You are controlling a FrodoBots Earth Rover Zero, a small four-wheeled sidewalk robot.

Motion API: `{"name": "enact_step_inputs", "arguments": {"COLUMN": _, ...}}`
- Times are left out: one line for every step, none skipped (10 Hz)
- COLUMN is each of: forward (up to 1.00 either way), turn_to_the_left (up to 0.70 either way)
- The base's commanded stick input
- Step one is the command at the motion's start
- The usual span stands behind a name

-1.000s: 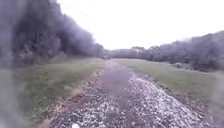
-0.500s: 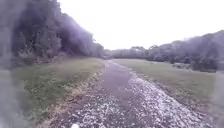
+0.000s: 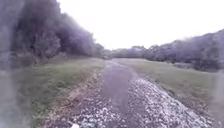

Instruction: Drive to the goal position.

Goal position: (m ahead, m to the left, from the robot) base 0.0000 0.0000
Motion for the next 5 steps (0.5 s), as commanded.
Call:
{"name": "enact_step_inputs", "arguments": {"forward": 0.57, "turn_to_the_left": 0.00}}
{"name": "enact_step_inputs", "arguments": {"forward": 0.44, "turn_to_the_left": 0.00}}
{"name": "enact_step_inputs", "arguments": {"forward": 0.31, "turn_to_the_left": 0.00}}
{"name": "enact_step_inputs", "arguments": {"forward": 0.18, "turn_to_the_left": 0.00}}
{"name": "enact_step_inputs", "arguments": {"forward": 0.05, "turn_to_the_left": 0.00}}
